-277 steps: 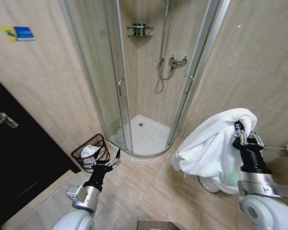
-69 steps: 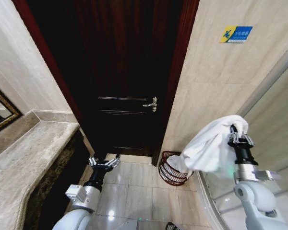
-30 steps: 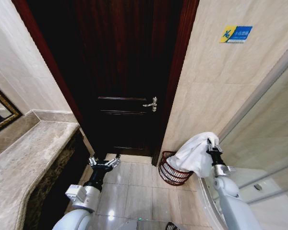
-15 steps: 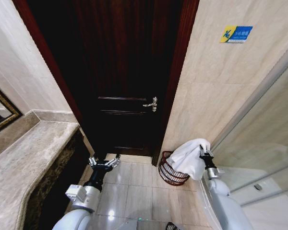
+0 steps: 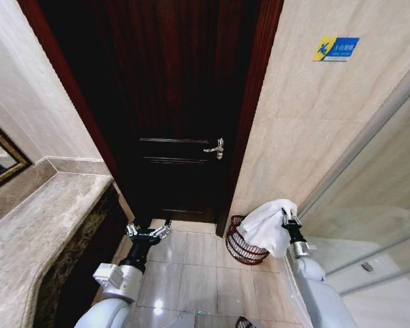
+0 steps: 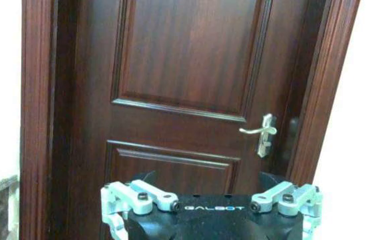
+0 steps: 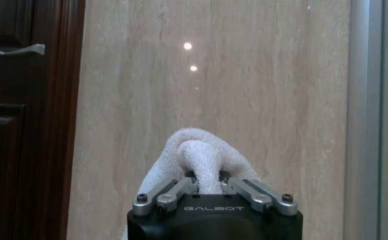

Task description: Discard the used towel into the hamper.

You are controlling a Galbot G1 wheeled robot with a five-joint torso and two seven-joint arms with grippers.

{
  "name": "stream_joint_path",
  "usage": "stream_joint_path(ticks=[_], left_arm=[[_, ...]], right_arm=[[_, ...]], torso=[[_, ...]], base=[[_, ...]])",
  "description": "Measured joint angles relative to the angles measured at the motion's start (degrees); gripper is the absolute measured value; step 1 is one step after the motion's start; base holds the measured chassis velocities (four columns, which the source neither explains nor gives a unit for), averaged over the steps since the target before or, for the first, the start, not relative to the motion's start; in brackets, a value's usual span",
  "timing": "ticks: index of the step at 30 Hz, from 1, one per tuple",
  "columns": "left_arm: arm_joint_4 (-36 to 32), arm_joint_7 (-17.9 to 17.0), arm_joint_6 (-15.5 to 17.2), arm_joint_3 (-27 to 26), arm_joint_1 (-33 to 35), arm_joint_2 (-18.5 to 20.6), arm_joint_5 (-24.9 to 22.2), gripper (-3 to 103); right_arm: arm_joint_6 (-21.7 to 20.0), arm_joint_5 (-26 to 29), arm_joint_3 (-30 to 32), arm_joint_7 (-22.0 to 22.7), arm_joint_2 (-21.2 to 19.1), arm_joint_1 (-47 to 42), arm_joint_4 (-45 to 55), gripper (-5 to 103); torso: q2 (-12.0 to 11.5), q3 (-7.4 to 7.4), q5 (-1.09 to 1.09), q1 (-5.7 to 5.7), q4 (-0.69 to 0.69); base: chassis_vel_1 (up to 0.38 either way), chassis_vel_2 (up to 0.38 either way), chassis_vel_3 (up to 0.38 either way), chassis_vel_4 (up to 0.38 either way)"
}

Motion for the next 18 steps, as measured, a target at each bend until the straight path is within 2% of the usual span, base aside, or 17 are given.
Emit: stream_joint_path(ticks=[10,16,18], left_arm=[[0.00,0.00,0.00,0.00,0.00,0.00,0.00,100],[0.00,0.00,0.00,0.00,-0.01,-0.01,0.00,100],[0.00,0.00,0.00,0.00,-0.02,0.00,0.00,100]], right_arm=[[-0.21,0.22,0.71,-2.17,0.05,-0.92,0.16,13],[-1.69,-0.06,0.69,-4.24,-0.06,-0.43,-3.22,13],[-2.14,-0.36,0.67,-4.81,0.02,0.51,-5.34,13]], torso=[[0.00,0.00,0.01,0.02,0.01],[-0.04,0.02,0.03,0.10,0.01],[-0.03,0.02,-0.03,0.07,0.00]], base=[[-0.120,0.117,0.118,-0.127],[-0.104,0.135,0.111,-0.084],[0.000,0.000,0.000,0.000]])
